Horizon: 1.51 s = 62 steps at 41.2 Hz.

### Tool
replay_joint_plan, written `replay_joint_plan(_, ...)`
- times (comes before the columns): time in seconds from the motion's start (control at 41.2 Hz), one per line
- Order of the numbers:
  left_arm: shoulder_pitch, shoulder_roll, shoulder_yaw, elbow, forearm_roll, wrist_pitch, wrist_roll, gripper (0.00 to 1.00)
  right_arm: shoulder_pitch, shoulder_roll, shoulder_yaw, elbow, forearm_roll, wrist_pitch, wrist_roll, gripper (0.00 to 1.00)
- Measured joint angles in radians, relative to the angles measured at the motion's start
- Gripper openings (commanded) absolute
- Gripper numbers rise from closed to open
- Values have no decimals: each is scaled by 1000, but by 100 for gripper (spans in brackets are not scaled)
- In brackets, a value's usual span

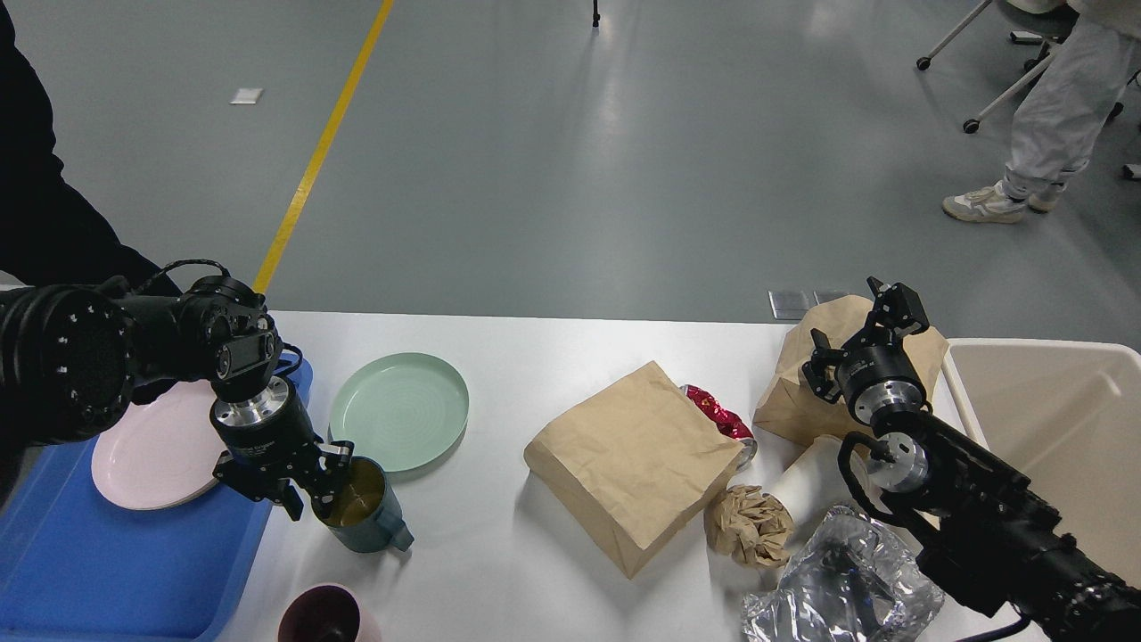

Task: Tidy desktop
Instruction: 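Lower the left gripper onto the olive-yellow mug and grasp it, then carry the olive mug onto the blue tray corner and release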

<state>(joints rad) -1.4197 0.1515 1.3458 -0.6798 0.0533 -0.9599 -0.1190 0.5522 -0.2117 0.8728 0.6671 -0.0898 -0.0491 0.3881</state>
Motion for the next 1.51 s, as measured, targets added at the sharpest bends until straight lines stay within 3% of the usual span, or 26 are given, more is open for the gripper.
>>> replay_joint_plan(0.146, 4, 0, -1, 0, -1, 0, -1, 0, 0, 0, 0, 0, 0, 0, 0, 100)
replay_joint_plan(0.558, -21, 42, -5, -6, -11, 0, -4, 0, 0, 0, 0, -1, 0, 0, 0, 100)
replay_joint_plan(0.801, -138, 120, -8, -6, -9, 0, -4, 0, -1, 0, 0, -1, 0, 0, 0, 100)
replay_joint_plan(1.165, -187, 412, -7, -7, 2, 0, 1, 0, -1, 0, 0, -1, 0, 0, 0, 100)
replay_joint_plan(1.505, -57, 671, 1, 0, 8, 0, 2, 0, -1, 0, 0, -1, 1, 0, 0, 100)
